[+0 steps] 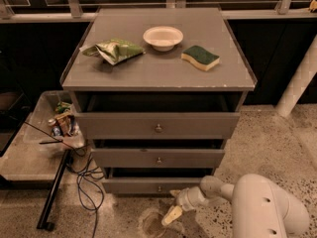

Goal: Close bottom drawer

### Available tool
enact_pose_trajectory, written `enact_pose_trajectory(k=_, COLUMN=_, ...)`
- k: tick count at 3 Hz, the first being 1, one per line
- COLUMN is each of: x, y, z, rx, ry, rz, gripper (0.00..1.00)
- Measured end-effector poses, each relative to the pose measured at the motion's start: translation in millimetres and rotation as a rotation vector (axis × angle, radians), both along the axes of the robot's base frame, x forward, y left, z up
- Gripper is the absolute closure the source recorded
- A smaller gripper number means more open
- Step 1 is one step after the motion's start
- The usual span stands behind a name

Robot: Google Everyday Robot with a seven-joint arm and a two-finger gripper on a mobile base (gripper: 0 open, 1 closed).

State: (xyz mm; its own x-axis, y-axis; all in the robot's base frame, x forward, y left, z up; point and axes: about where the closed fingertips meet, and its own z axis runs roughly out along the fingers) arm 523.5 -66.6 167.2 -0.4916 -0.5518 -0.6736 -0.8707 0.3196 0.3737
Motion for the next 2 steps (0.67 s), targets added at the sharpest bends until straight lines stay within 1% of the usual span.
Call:
enact_pose_trajectory(k=1, x=0, y=0, z=0, rx=0.000, ry=0.000, rz=0.000, gripper=0.00)
enact_pose_trajectory(k=2, x=8, y=13, z=-4, rx=-0.019, ry=-0.007, rz=0.004, gripper=0.00)
